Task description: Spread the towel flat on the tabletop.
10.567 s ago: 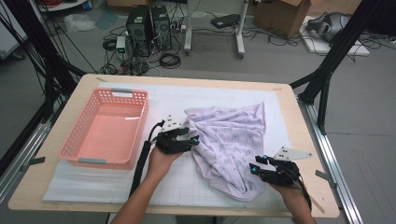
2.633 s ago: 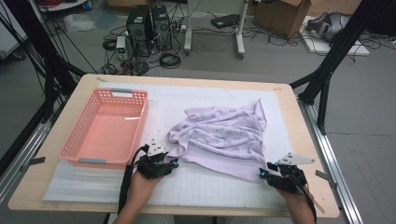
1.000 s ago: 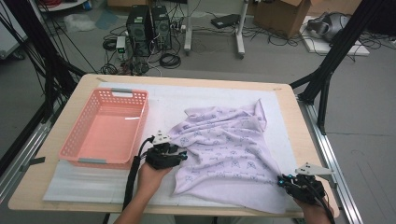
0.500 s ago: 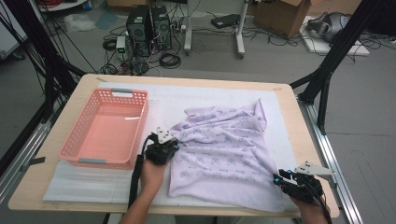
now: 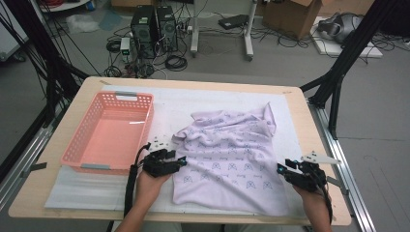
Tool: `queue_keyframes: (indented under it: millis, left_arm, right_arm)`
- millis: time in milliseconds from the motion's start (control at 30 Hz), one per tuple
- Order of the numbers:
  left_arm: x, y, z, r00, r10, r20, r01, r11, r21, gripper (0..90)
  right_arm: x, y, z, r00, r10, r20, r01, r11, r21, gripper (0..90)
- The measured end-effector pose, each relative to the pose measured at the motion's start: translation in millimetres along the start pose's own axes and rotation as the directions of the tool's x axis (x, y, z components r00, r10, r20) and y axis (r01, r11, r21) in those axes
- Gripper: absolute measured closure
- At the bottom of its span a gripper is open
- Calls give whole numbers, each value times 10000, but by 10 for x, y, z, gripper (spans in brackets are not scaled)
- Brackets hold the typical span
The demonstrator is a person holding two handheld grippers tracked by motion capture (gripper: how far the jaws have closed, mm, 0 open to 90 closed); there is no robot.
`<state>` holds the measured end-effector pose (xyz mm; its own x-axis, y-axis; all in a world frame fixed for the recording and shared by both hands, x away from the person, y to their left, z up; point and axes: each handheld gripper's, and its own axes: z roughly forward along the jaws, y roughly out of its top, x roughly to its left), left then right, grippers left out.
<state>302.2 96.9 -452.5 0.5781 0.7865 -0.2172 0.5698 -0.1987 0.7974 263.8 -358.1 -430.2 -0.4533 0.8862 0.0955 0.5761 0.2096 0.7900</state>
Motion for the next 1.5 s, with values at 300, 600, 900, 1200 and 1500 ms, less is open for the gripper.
queue_keyframes:
  millis: [300, 600, 900, 1200, 1500]
  left_arm:
    - [-32, 44, 38, 9911, 711, -1123, -691, 9974, 212, 850]
    - [83, 80, -1, 9927, 292, -1172, -302, 9995, -62, 848]
    - [45, 83, -13, 9955, -44, -949, 1, 9990, -452, 577]
    - [-56, -143, -322, 9995, 286, -123, -293, 9979, -578, 480]
    - [-102, -304, -460, 9971, 184, 737, -151, 9989, -439, 499]
  right_arm:
    - [36, 303, 559, 9996, -174, -218, 194, 9949, 987, 528]
    - [-24, 417, 704, 9928, -1173, -222, 1190, 9872, 1065, 863]
    - [-49, 495, 831, 9754, -1074, 1924, 1039, 9942, 283, 764]
    - [6, 307, 191, 9945, -391, 972, 499, 9925, -1113, 655]
    - [124, -85, 24, 9953, -964, -114, 961, 9950, -254, 598]
